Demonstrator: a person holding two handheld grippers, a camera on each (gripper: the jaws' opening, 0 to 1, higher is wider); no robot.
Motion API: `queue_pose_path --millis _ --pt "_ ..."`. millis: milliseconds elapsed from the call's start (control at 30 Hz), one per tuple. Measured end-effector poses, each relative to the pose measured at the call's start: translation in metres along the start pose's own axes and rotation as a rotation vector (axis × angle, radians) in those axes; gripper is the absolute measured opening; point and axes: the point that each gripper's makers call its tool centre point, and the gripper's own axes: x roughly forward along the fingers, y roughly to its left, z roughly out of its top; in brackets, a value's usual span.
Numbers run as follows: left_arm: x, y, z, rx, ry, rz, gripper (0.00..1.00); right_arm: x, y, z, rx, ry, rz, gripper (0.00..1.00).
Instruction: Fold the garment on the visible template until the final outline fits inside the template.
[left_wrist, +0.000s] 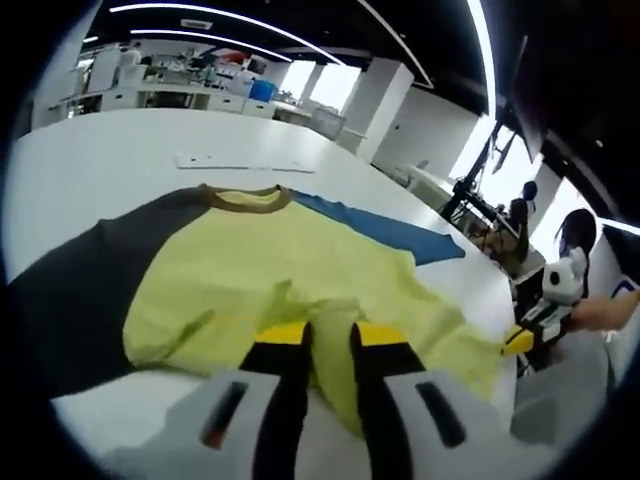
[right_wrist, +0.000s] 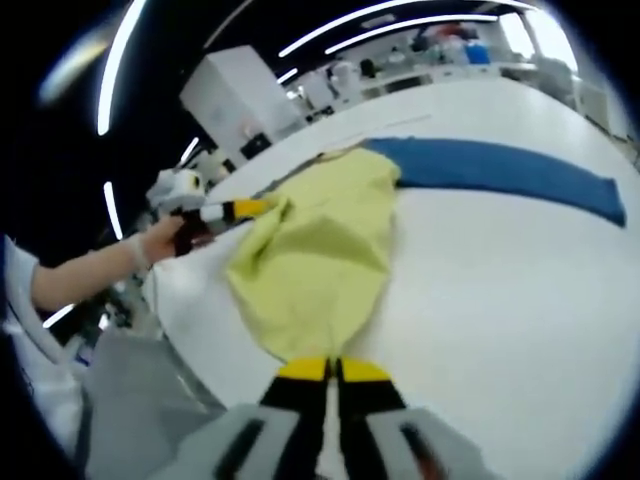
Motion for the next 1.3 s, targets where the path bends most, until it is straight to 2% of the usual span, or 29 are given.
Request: queue_pose_path --millis 367,467,733,933,1100,1133,1167,1300 --pt "-0.022 -0.014 0.009 0.03 -0.038 -0.019 0.1 0.002 0.004 0.002 -0.011 0.003 0.009 0.0" --pt "-0.029 -0.011 0.01 0.032 -0.041 -0.01 0.11 0.002 0.006 0.002 -0.014 0.001 0.011 0.0" --pt "-0.051 0.001 0.006 0.025 -0.063 0.03 0.0 0.003 0.007 0.003 -0.018 -0.002 0.017 0.0" --pt "-0.052 0.005 0.0 0.004 -0.067 0.047 0.0 0.002 0.01 0.004 -0.026 -0.003 0.019 0.0" --pt "-0.051 0.003 0.001 -0.002 -0.07 0.062 0.0 0.001 0.009 0.005 -0.024 -0.007 0.016 0.0" --pt "-0.051 0.004 0.001 -0.014 -0.073 0.062 0.0 0.001 0.009 0.005 -0.026 -0.009 0.016 0.0" --pt "-0.052 0.001 0.0 -0.049 -0.07 0.034 0.0 0.0 0.008 0.006 -0.024 -0.011 0.015 0.0" --pt "-0.06 -0.001 -0.005 -0.018 -0.059 0.053 0.0 -0.002 0.008 0.008 -0.025 -0.013 0.012 0.0"
